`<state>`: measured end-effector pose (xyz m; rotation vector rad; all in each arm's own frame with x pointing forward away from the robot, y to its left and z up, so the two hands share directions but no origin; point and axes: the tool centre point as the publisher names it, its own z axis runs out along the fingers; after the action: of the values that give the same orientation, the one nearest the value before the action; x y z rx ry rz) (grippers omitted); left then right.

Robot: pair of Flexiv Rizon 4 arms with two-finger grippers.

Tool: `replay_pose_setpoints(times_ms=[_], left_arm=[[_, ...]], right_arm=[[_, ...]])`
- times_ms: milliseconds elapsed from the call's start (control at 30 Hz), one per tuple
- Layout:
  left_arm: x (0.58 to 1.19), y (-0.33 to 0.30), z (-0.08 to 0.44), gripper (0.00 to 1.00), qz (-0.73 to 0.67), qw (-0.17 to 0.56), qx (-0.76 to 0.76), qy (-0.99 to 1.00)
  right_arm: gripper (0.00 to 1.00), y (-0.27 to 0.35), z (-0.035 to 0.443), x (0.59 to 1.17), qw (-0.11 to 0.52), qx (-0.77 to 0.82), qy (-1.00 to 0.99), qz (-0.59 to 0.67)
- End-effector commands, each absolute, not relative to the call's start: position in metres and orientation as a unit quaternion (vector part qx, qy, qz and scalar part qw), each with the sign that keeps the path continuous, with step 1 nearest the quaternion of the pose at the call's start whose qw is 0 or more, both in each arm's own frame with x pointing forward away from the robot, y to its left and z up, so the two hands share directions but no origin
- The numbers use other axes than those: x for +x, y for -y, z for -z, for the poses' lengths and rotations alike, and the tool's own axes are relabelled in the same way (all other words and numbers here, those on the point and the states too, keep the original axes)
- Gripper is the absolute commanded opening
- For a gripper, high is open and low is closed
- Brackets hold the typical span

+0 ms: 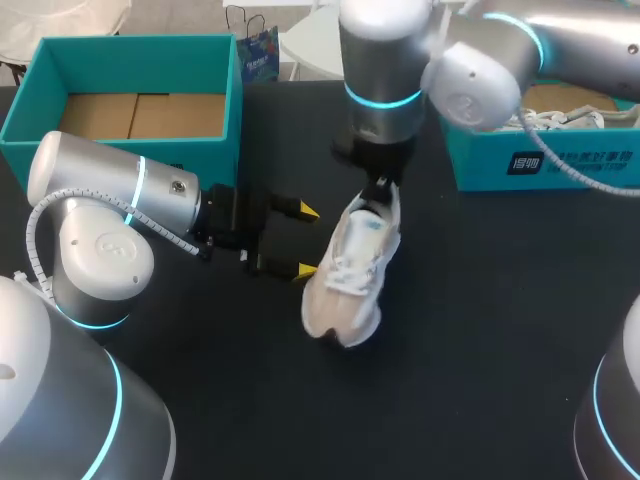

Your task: Take the shoe out of the shoebox, open the shoe tongue, remove and reinsert the insole, then place the shoe into the shoebox

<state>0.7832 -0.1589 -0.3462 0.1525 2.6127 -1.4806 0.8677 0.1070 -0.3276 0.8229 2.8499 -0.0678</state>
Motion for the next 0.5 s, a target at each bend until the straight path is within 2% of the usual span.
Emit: replay_pose_setpoints(times_ms=[33,167,233,333,500], left_arm=[[0.783,0.16,0.346,1.0,0.49,0.067,0.051,-0.868],[0.783,0.16,0.346,1.0,0.49,0.067,0.051,-0.868],[0.783,0.16,0.346,1.0,0.49,0.067,0.051,-0.868],[0.783,0.16,0.346,1.0,0.49,0.067,0.051,-0.868],[0.783,0.16,0.346,1.0,0.49,0.067,0.051,-0.868]], right_arm=[[0.0,-0.096,0.278,0.858,0.101,0.243,-0.965,0.014],[0.0,-0.096,0.271,0.859,0.111,0.234,-0.966,0.021],[0.0,-0.094,0.249,0.86,0.127,0.204,-0.97,0.027],[0.0,-0.087,0.166,0.872,0.203,0.13,-0.968,0.073],[0.0,-0.082,0.14,0.872,0.227,0.099,-0.965,0.091]])
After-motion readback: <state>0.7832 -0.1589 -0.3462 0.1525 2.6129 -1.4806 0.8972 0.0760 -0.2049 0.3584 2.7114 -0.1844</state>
